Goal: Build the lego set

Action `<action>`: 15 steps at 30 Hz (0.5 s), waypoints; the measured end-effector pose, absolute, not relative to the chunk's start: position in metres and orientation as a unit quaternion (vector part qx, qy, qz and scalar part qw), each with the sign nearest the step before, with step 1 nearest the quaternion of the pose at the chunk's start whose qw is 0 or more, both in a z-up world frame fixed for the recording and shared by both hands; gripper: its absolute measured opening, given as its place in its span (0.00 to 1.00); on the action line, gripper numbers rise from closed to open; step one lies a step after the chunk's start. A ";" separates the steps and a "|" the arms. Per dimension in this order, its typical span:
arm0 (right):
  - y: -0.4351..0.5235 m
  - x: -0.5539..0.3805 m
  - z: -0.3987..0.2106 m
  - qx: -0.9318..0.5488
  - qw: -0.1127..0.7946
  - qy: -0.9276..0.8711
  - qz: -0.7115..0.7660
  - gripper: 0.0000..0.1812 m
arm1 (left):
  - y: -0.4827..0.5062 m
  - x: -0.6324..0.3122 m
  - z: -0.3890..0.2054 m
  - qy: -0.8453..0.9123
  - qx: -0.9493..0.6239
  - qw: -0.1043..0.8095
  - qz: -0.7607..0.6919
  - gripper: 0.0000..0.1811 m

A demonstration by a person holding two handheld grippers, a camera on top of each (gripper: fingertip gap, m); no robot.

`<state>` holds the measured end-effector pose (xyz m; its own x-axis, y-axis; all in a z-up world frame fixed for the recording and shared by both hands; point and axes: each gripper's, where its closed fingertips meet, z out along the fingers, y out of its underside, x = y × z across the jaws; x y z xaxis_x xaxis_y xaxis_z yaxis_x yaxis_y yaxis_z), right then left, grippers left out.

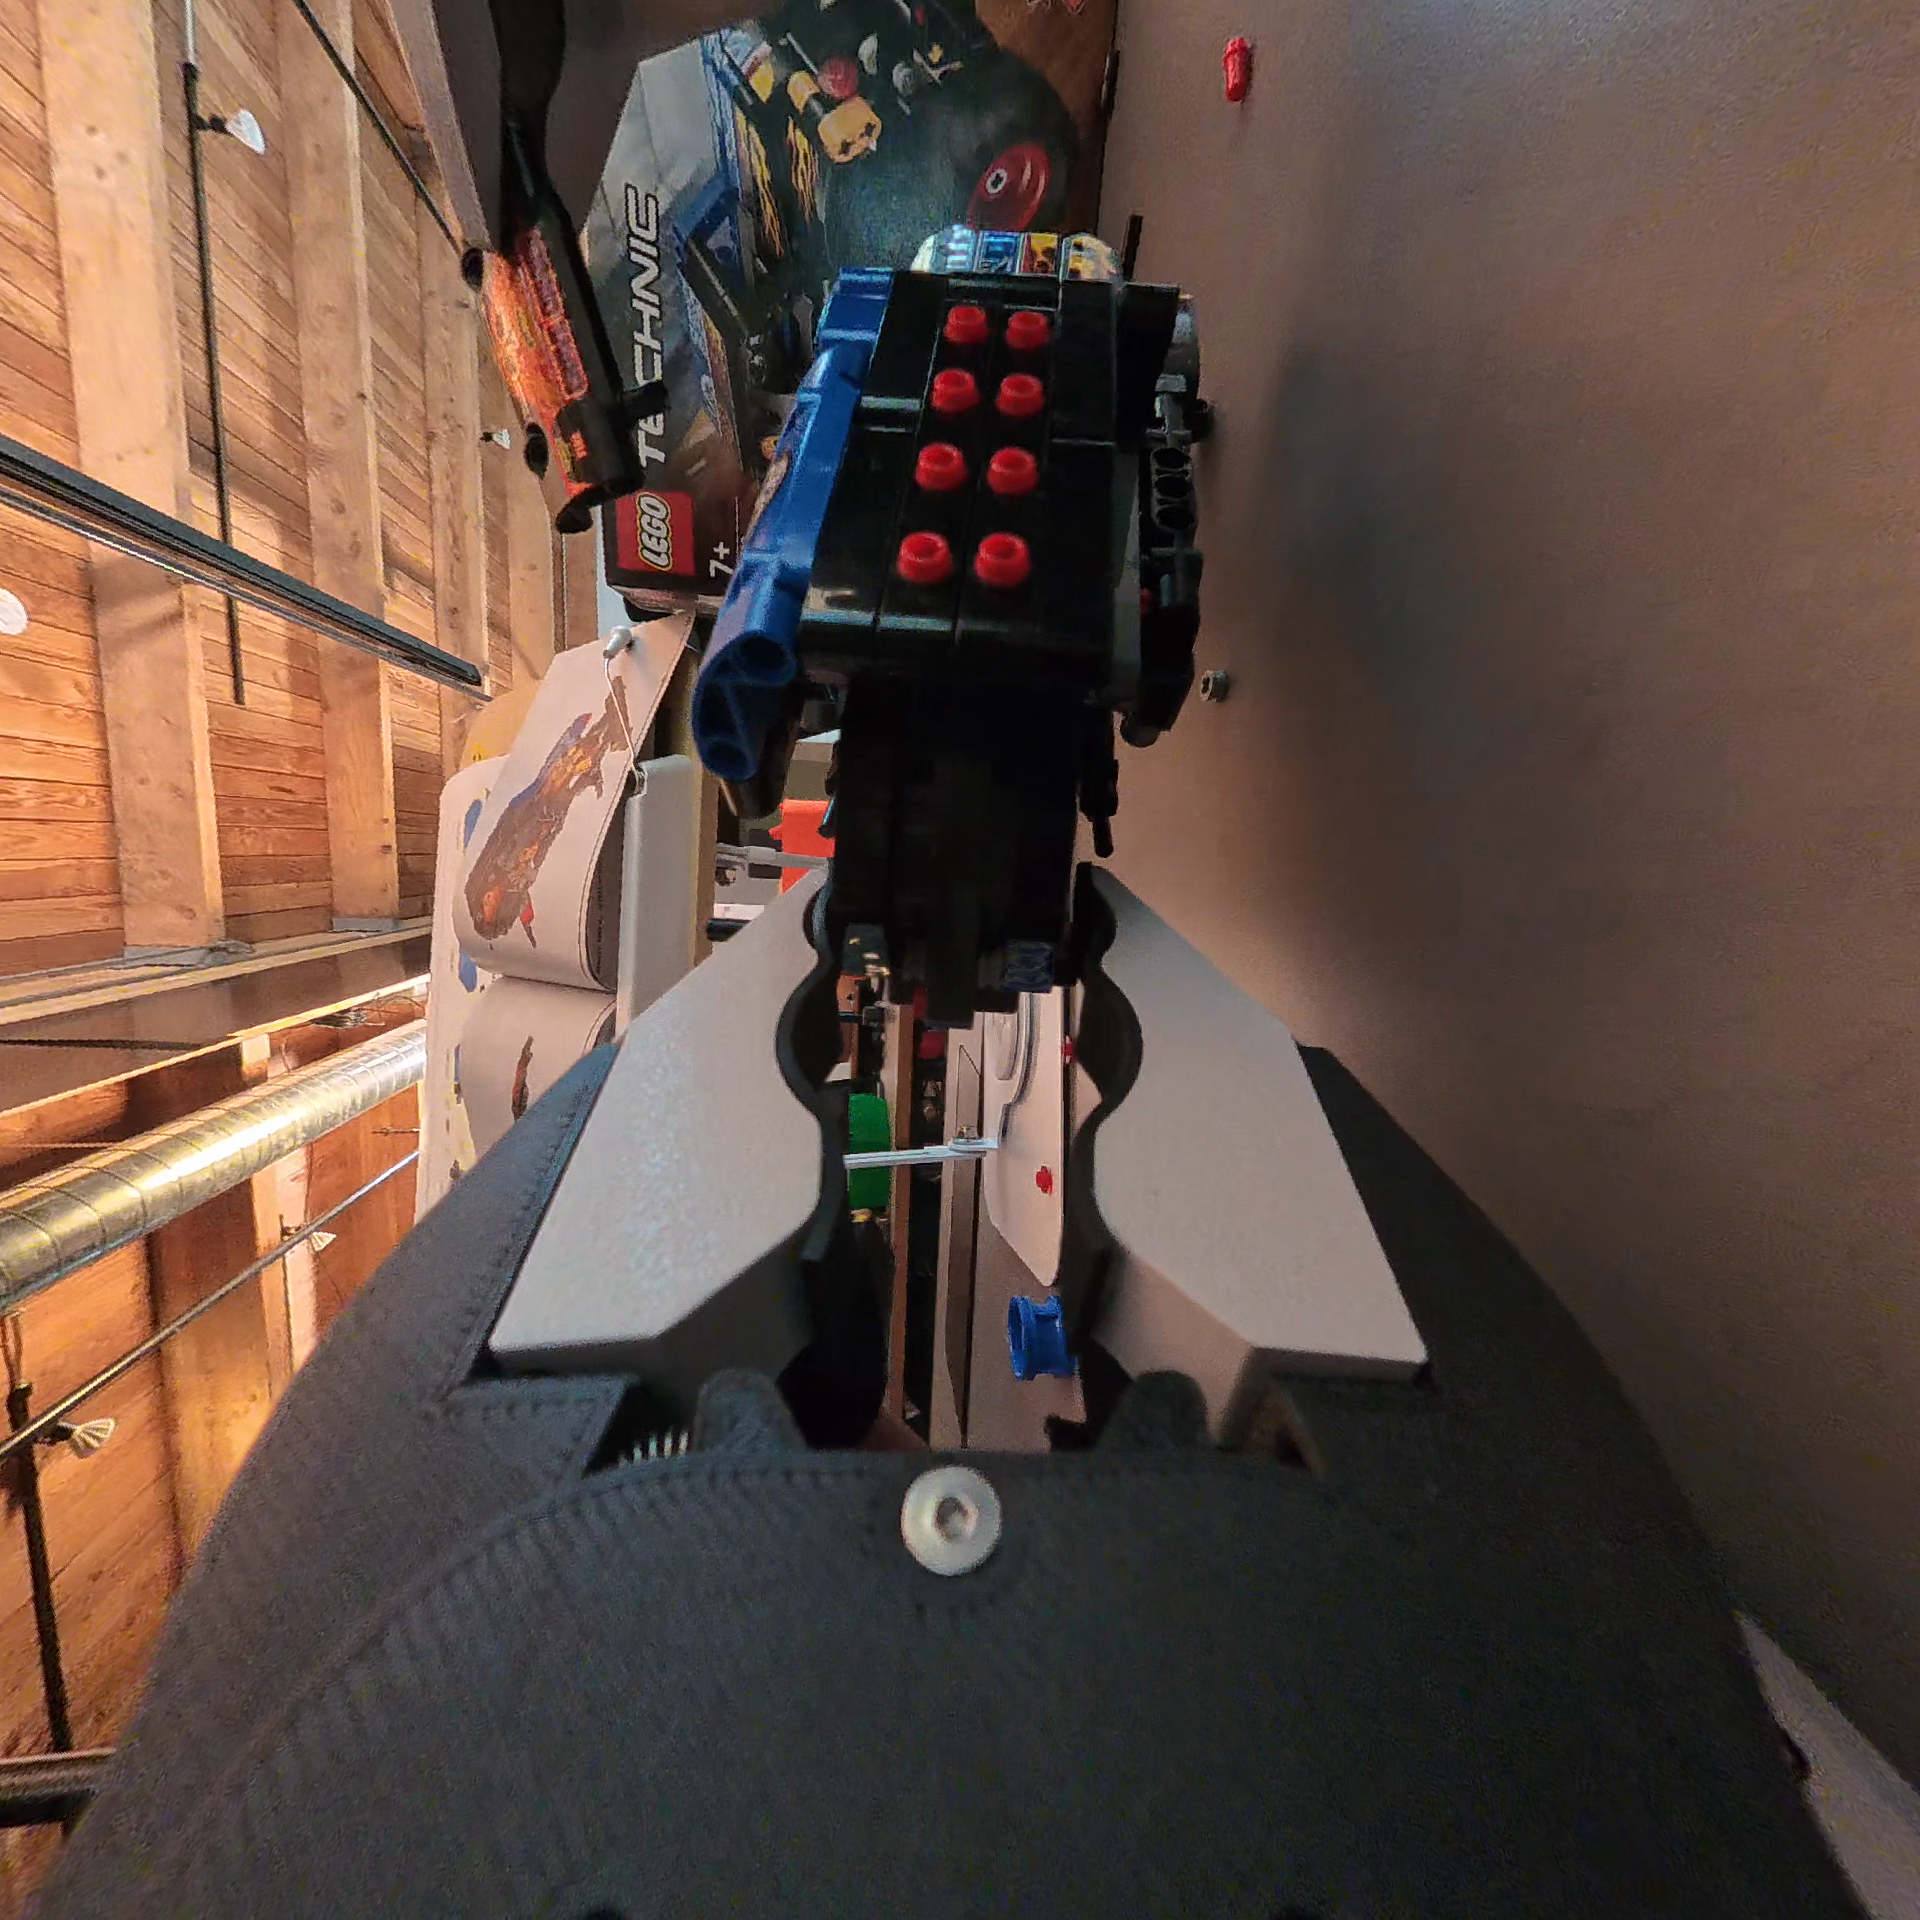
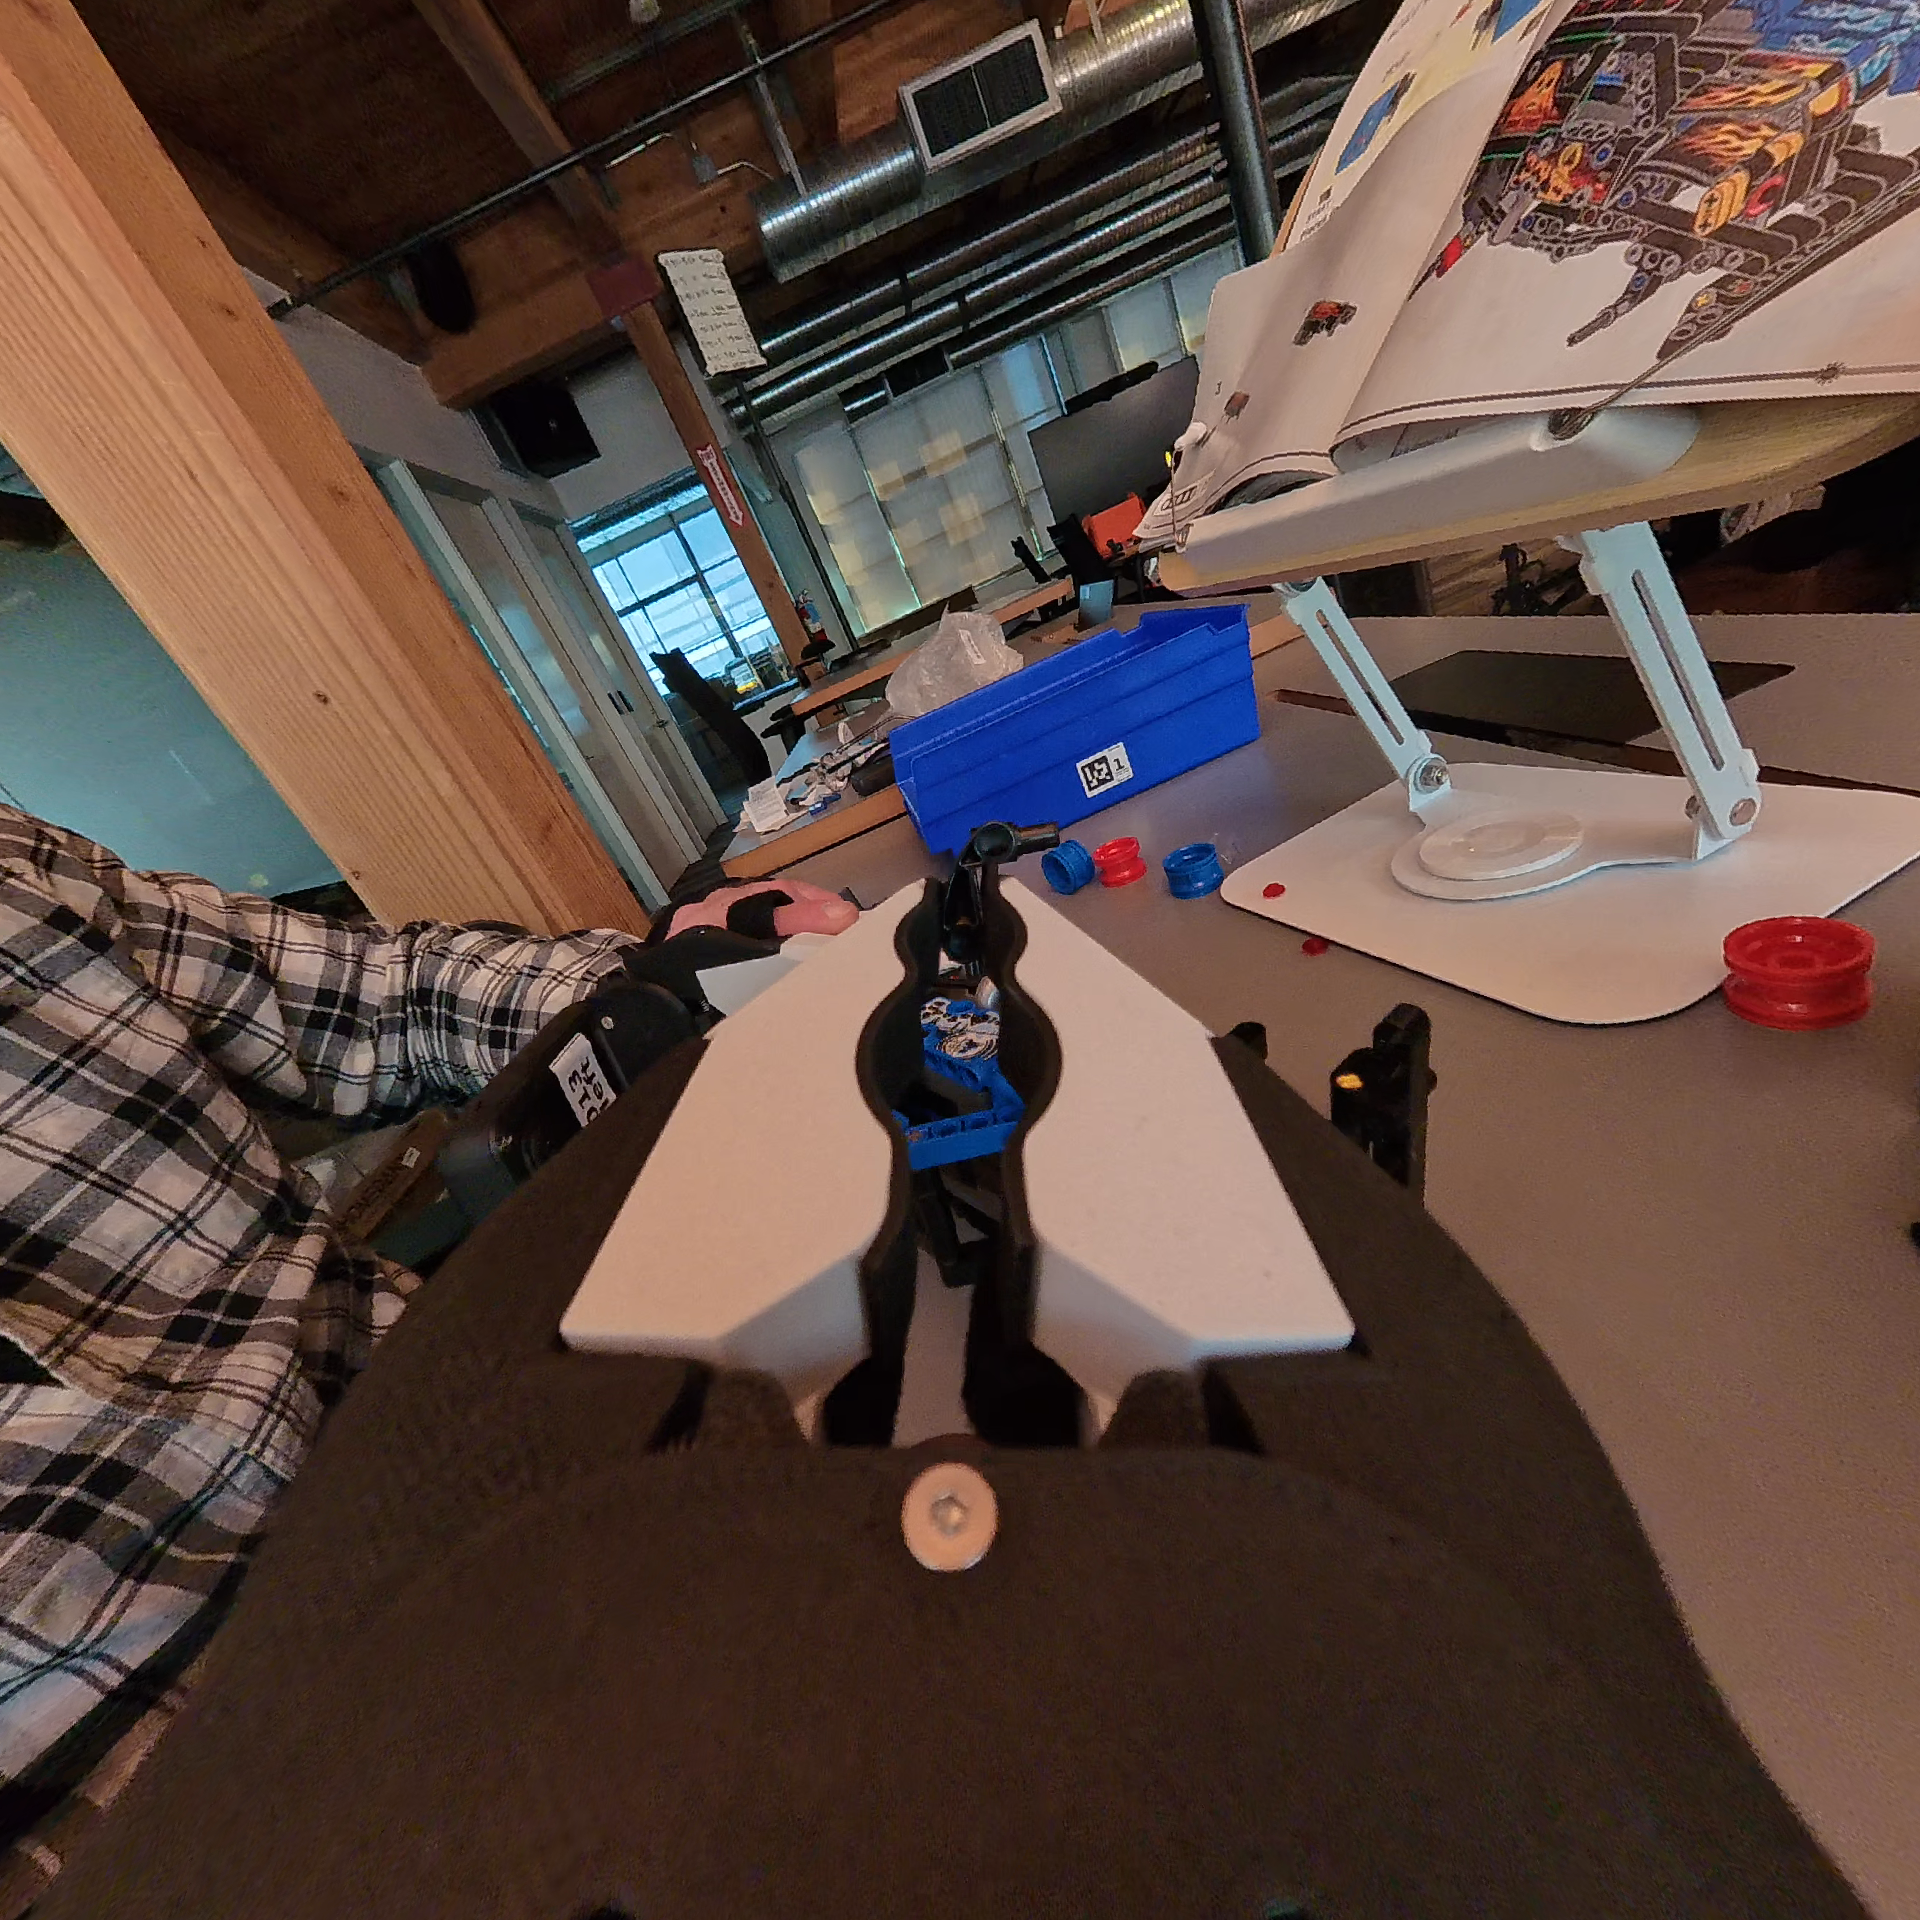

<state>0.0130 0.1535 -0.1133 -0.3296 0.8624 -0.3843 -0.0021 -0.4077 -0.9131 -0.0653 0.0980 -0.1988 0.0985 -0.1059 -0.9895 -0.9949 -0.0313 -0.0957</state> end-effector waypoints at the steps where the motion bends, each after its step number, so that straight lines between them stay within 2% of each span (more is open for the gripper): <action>1: 0.153 0.013 -0.113 -0.485 0.315 -0.444 0.685 0.03 | 0.098 -0.065 -0.198 0.494 -0.558 0.492 0.450 0.23; 8: 0.154 0.016 -0.108 -0.477 0.320 -0.442 0.689 0.03 | 0.105 -0.078 -0.208 0.441 -0.662 0.497 0.348 0.23; 15: 0.151 0.014 -0.114 -0.488 0.307 -0.449 0.683 0.03 | 0.113 -0.097 -0.241 0.329 -0.816 0.463 0.107 0.23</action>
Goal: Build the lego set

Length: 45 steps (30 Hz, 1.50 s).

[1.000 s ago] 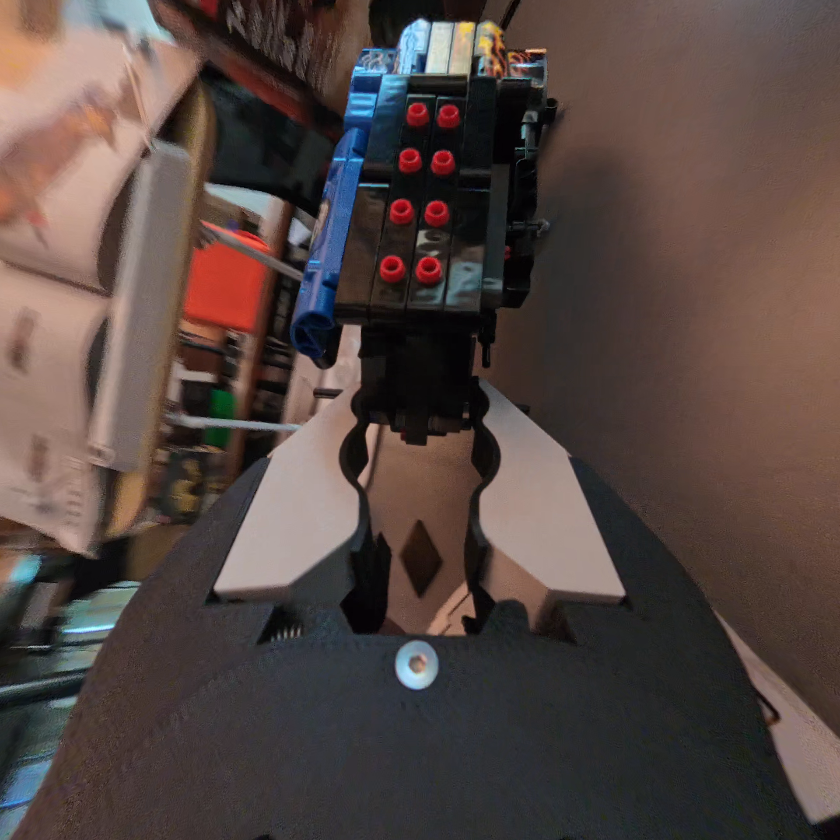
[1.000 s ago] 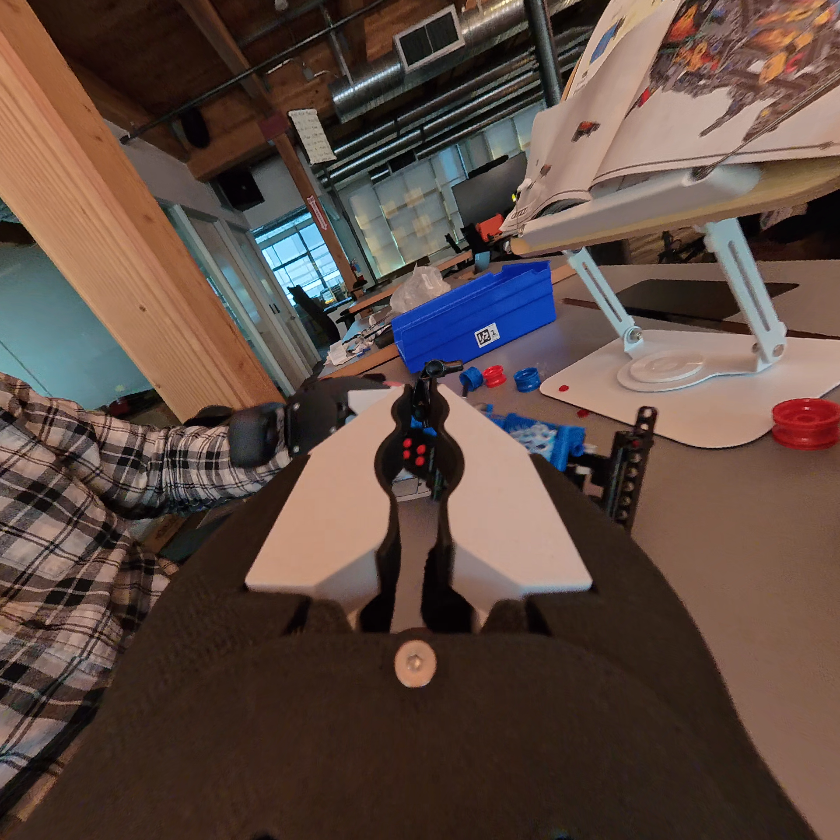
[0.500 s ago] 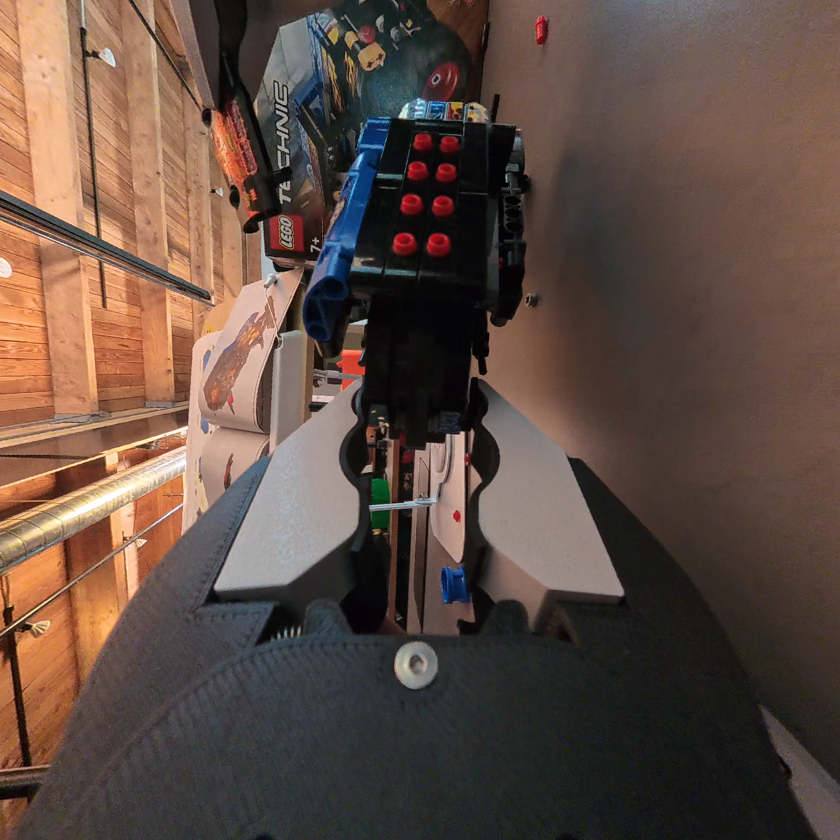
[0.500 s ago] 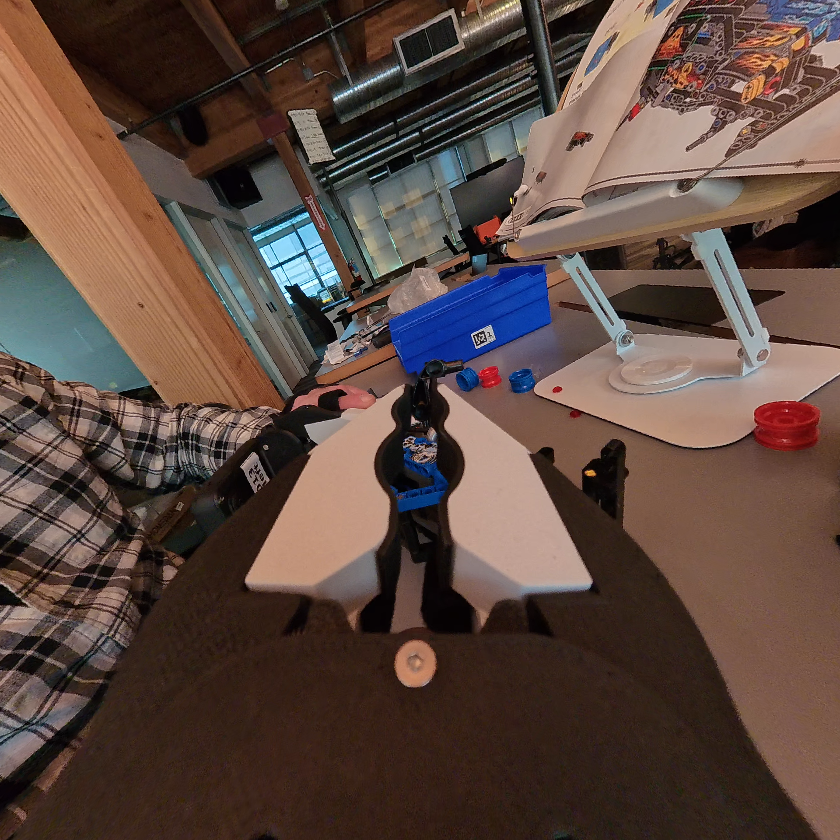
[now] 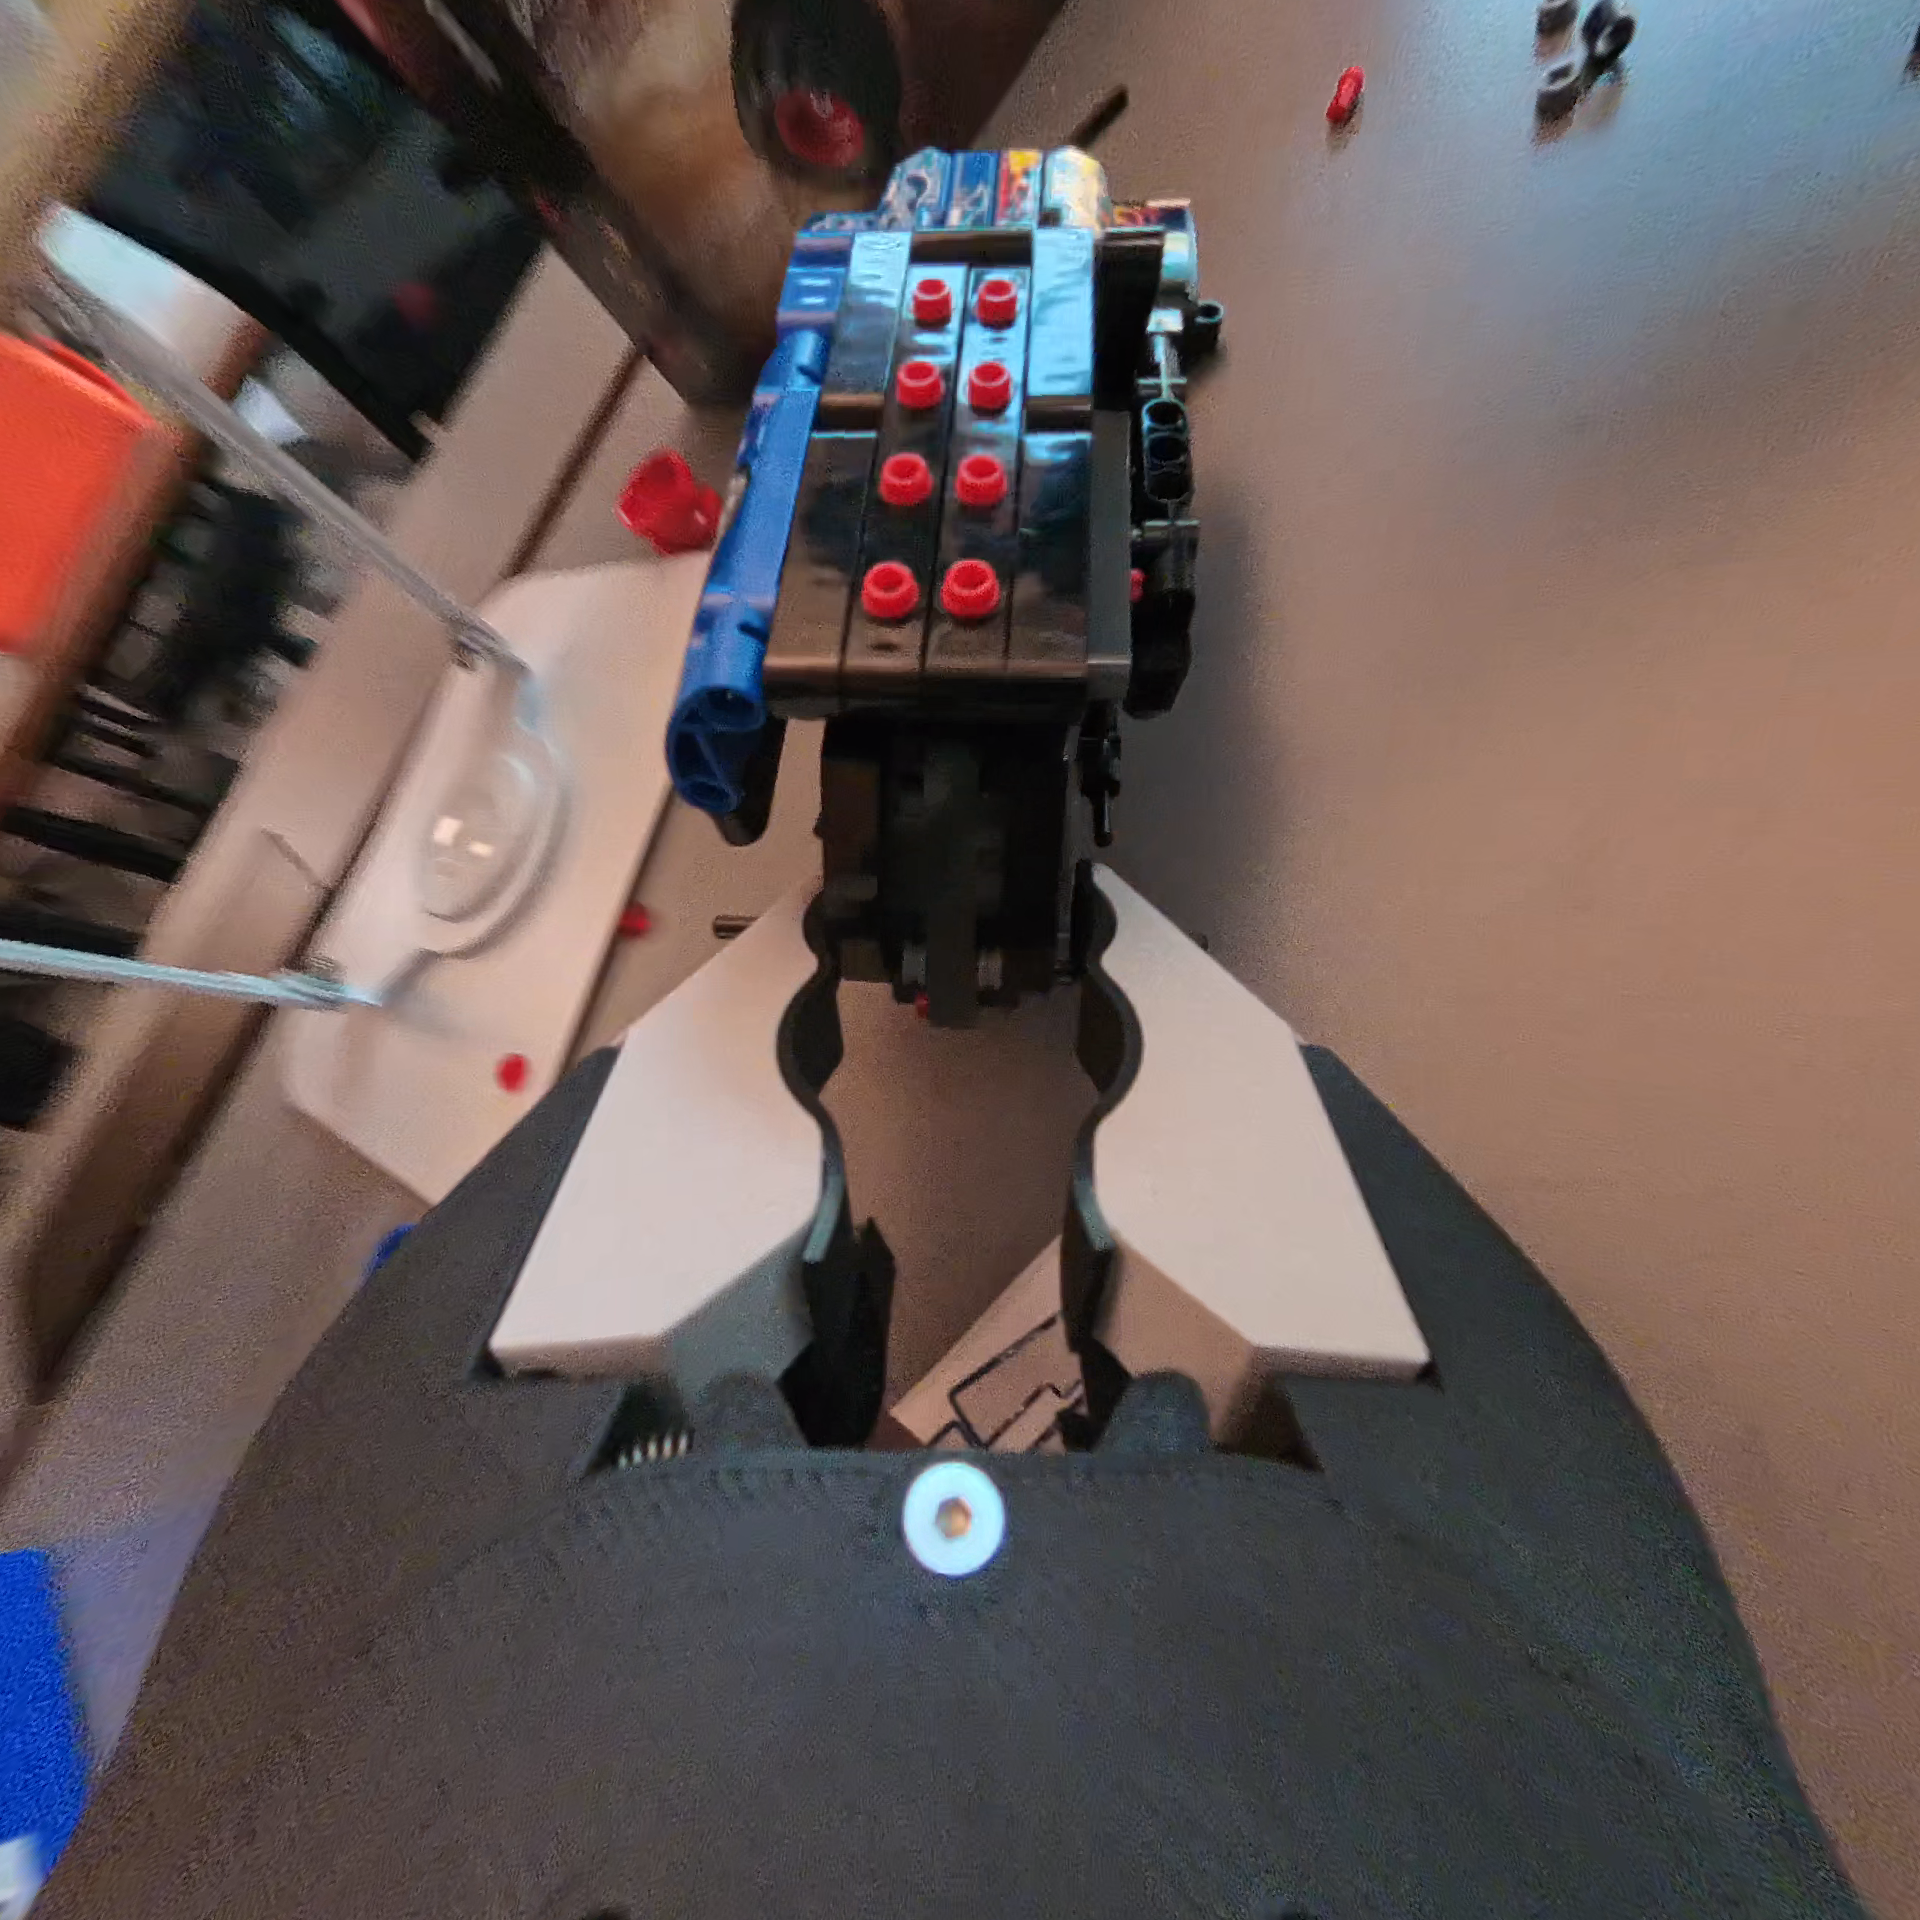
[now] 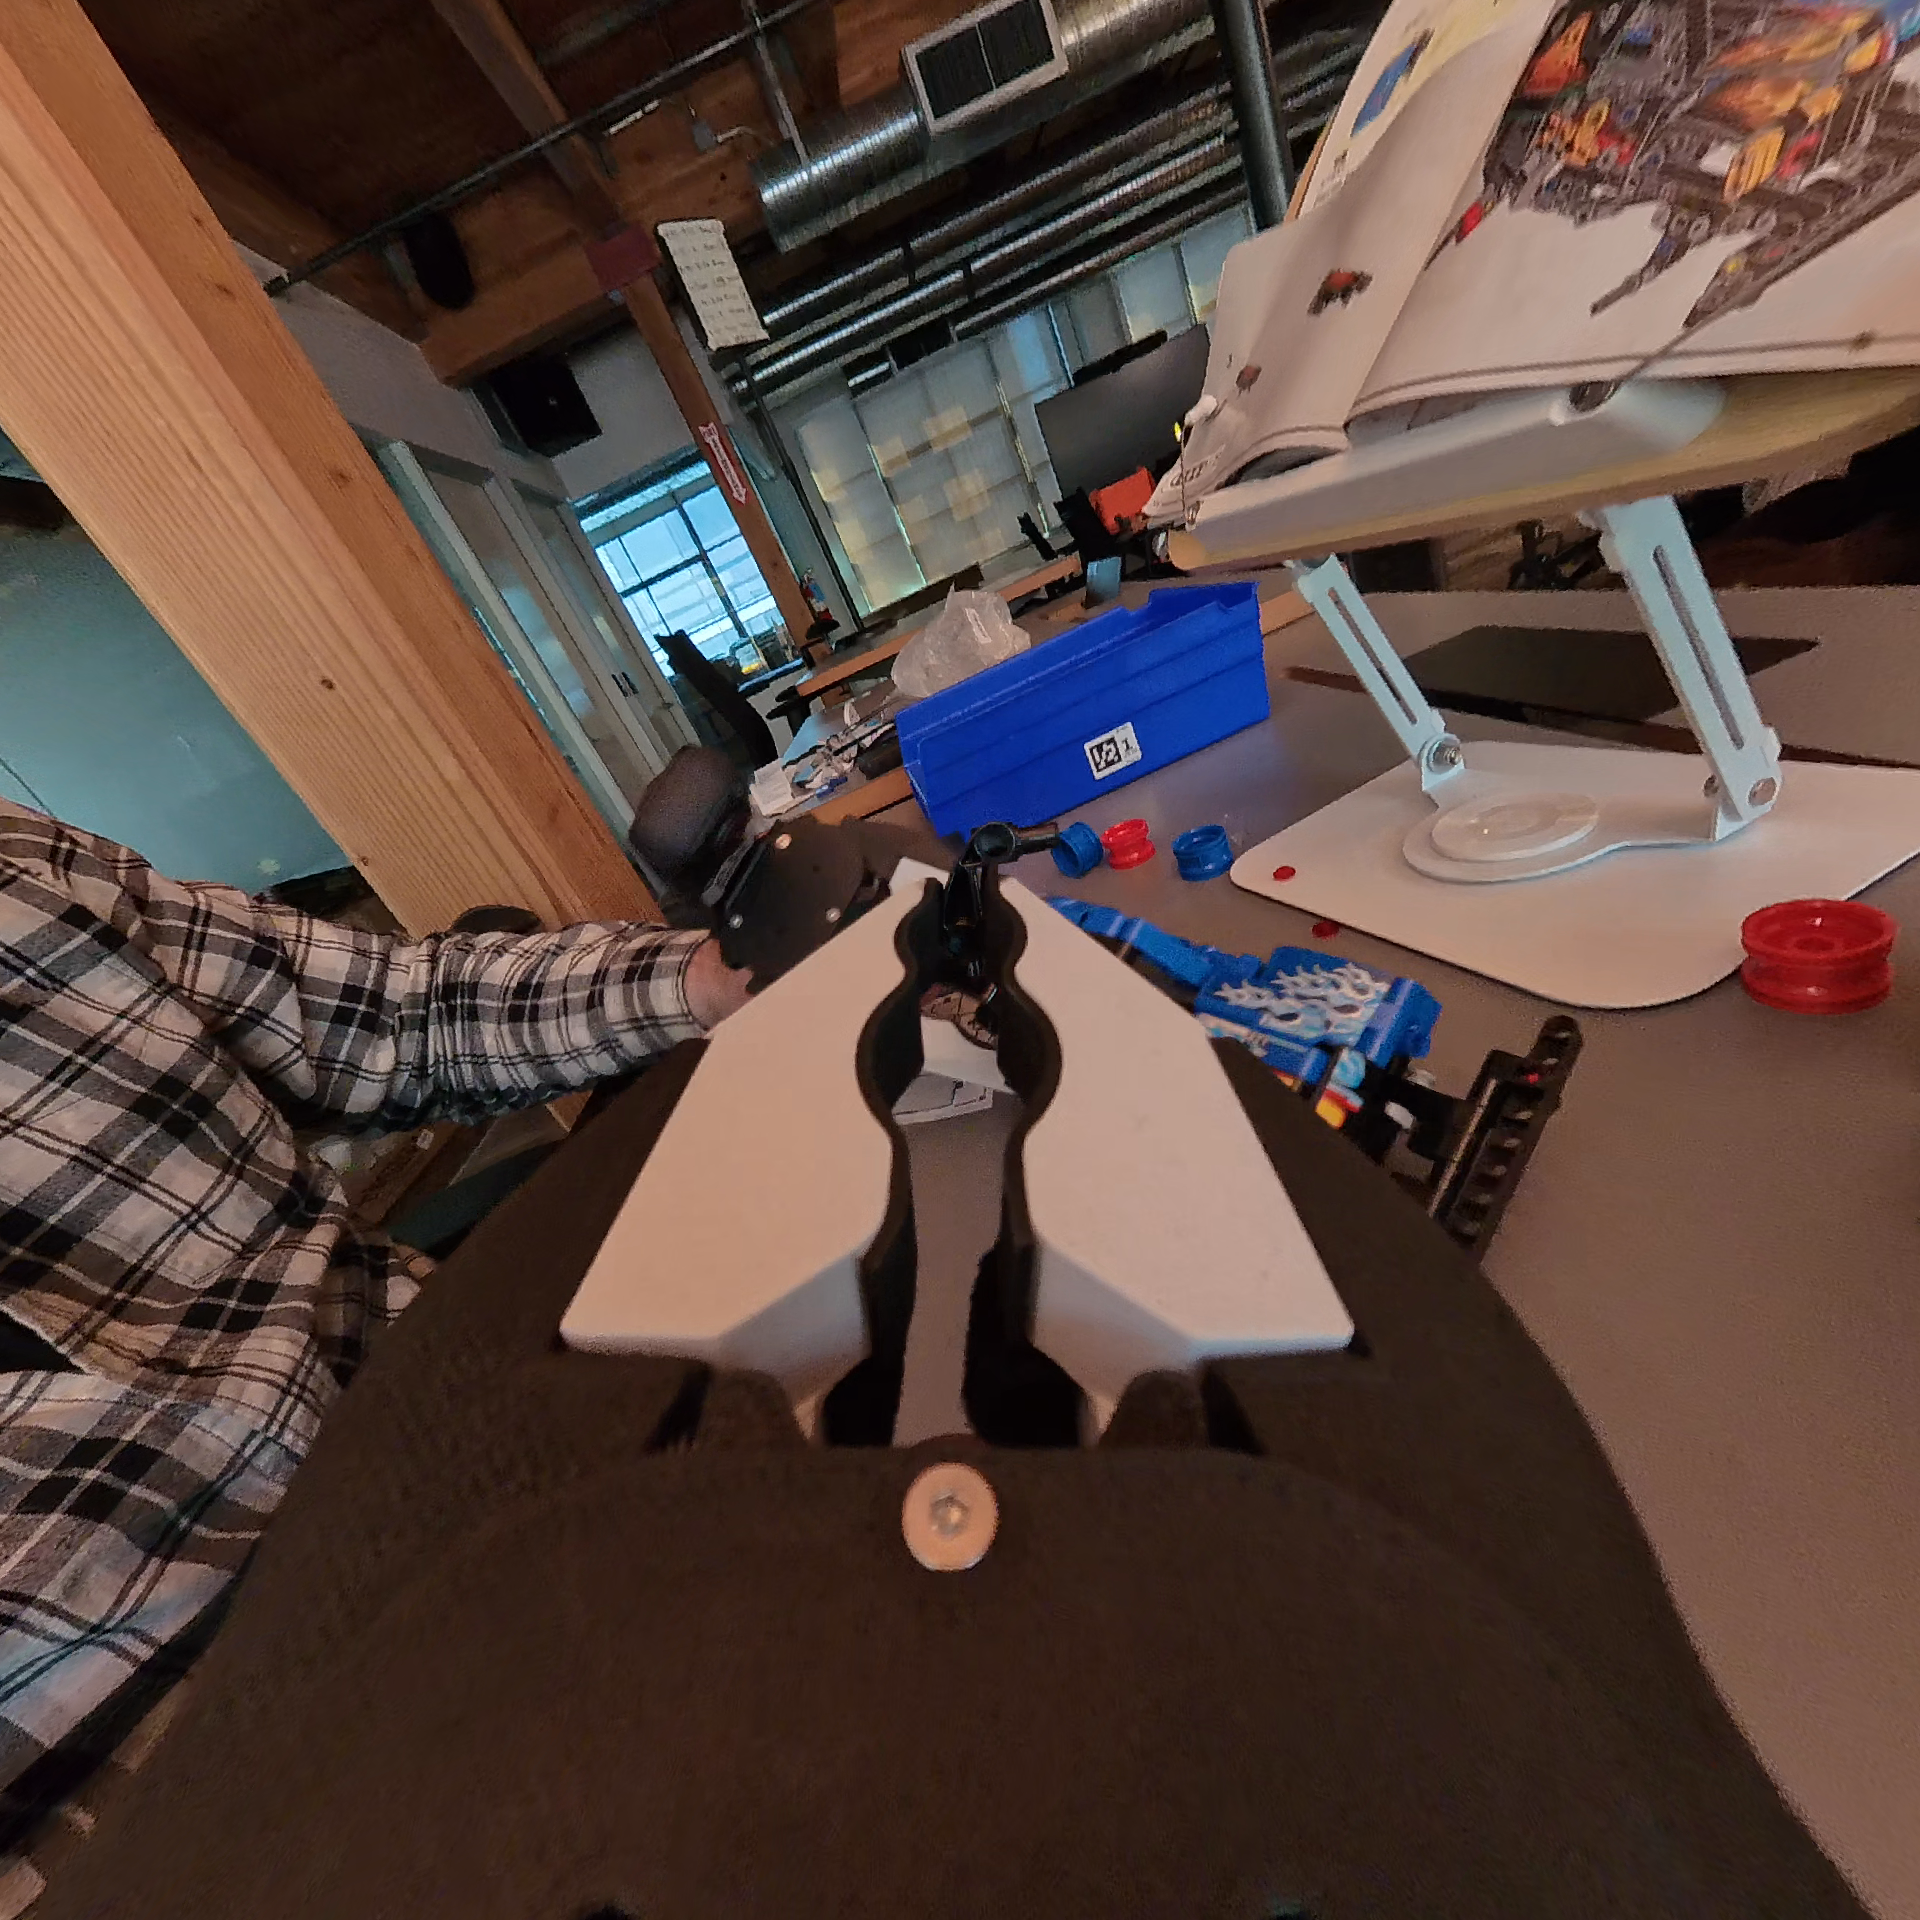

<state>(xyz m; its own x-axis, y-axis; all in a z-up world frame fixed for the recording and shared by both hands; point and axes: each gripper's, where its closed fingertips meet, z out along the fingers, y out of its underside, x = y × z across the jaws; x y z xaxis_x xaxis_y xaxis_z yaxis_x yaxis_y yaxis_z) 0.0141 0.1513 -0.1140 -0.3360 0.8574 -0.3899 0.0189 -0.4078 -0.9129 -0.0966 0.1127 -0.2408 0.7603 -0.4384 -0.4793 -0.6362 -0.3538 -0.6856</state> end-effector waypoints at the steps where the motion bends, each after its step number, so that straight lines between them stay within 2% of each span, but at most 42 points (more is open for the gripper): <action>1: 0.150 0.013 -0.116 -0.490 0.301 -0.451 0.682 0.03 | 0.113 -0.098 -0.245 0.319 -0.828 0.454 0.082 0.23; 10: 0.133 0.004 -0.133 -0.510 0.250 -0.480 0.669 0.03 | 0.107 -0.089 -0.255 0.274 -0.862 0.423 -0.051 0.25; 12: 0.128 0.004 -0.137 -0.513 0.236 -0.486 0.667 0.03 | 0.103 -0.088 -0.252 0.272 -0.861 0.424 -0.068 0.29; 15: 0.119 0.003 -0.140 -0.512 0.222 -0.501 0.661 0.03 | 0.098 -0.092 -0.233 0.254 -0.853 0.447 -0.092 0.35; 18: 0.102 0.001 -0.145 -0.497 0.219 -0.552 0.633 0.03 | 0.088 -0.091 -0.193 0.242 -0.824 0.498 -0.116 0.35; 20: 0.086 -0.001 -0.147 -0.480 0.215 -0.592 0.610 0.03 | 0.077 -0.071 -0.168 0.272 -0.793 0.522 -0.155 0.33; 23: 0.054 -0.004 -0.149 -0.445 0.202 -0.652 0.579 0.03 | 0.058 -0.030 -0.158 0.328 -0.768 0.502 -0.224 0.29; 25: 0.037 -0.006 -0.156 -0.432 0.194 -0.691 0.546 0.03 | 0.051 -0.013 -0.162 0.361 -0.759 0.490 -0.230 0.23; 27: 0.029 -0.008 -0.162 -0.429 0.195 -0.717 0.513 0.03 | 0.043 -0.004 -0.167 0.384 -0.755 0.473 -0.243 0.13; 35: 0.021 -0.010 -0.154 -0.423 0.190 -0.713 0.526 0.03 | 0.032 -0.002 -0.163 0.341 -0.735 0.482 -0.333 0.09; 36: 0.019 -0.009 -0.151 -0.420 0.187 -0.710 0.534 0.03 | 0.028 0.002 -0.166 0.343 -0.737 0.470 -0.344 0.12; 38: 0.016 -0.009 -0.152 -0.420 0.183 -0.719 0.523 0.03 | 0.025 0.007 -0.174 0.363 -0.738 0.464 -0.328 0.04; 40: 0.020 -0.012 -0.151 -0.432 0.196 -0.716 0.512 0.03 | 0.028 0.005 -0.174 0.354 -0.741 0.470 -0.323 0.04; 41: 0.023 -0.014 -0.148 -0.442 0.206 -0.705 0.515 0.06 | 0.029 0.004 -0.170 0.340 -0.737 0.475 -0.340 0.04; 43: 0.040 -0.015 -0.147 -0.486 0.232 -0.685 0.490 0.19 | 0.030 -0.002 -0.166 0.322 -0.733 0.482 -0.356 0.04; 45: 0.054 -0.003 -0.157 -0.531 0.248 -0.683 0.437 0.16 | 0.030 -0.006 -0.158 0.299 -0.722 0.495 -0.380 0.04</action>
